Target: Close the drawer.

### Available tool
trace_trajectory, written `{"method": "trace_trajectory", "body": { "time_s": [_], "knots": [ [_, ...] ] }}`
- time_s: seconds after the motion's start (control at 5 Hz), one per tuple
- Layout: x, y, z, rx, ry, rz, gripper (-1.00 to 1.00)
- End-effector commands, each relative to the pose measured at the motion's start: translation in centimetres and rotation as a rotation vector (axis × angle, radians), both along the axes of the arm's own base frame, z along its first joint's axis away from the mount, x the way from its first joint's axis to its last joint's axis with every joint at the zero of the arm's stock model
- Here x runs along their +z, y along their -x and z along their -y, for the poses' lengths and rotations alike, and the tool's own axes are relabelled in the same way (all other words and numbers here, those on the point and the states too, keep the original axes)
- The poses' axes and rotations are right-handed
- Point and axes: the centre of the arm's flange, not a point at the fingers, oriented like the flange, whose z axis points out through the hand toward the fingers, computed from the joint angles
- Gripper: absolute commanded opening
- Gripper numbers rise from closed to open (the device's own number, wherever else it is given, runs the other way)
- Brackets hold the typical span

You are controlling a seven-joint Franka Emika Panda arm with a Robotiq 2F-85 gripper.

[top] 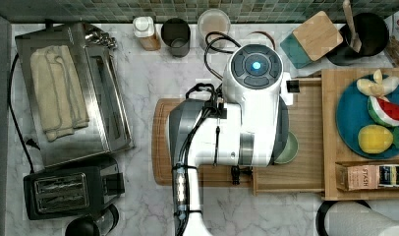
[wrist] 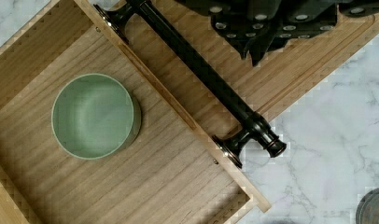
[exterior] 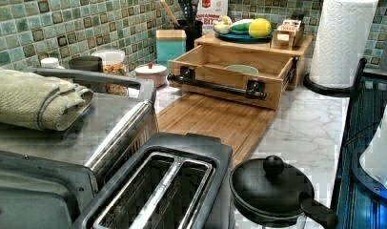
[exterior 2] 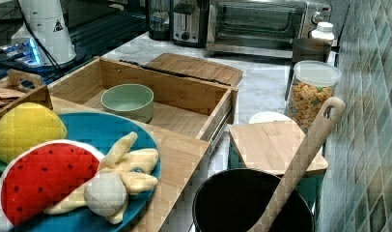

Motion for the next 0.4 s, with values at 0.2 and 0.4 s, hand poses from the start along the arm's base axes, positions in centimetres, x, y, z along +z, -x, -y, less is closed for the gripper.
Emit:
{"method": "trace_trajectory", "body": {
  "time_s": [0.2,0.4],
  "knots": [
    [-0.10,0.08,0.51,-0.006,0.006,-0.003,-1.00],
    [-0.77,1.04,-0.12,0.141,-0.032,0.027,-1.00]
  ]
}}
